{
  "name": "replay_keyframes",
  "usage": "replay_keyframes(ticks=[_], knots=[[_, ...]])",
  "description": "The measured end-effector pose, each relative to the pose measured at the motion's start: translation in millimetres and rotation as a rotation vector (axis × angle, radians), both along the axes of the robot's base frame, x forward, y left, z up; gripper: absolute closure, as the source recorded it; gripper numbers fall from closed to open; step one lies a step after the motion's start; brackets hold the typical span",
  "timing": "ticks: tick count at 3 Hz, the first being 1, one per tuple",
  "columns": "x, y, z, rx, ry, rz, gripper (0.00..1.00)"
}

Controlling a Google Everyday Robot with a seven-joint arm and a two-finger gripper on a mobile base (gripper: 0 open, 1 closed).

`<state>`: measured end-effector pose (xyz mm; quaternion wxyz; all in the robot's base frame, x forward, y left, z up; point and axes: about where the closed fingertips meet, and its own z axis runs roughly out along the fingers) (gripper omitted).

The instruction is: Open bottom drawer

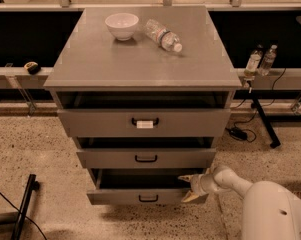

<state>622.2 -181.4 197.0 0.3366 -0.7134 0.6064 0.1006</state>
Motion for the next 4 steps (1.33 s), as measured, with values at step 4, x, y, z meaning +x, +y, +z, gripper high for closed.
replay_keyframes(ticks=[4], knots=[[-4.8,2.5,-3.1,-0.015,0.015,0.014,0.00]])
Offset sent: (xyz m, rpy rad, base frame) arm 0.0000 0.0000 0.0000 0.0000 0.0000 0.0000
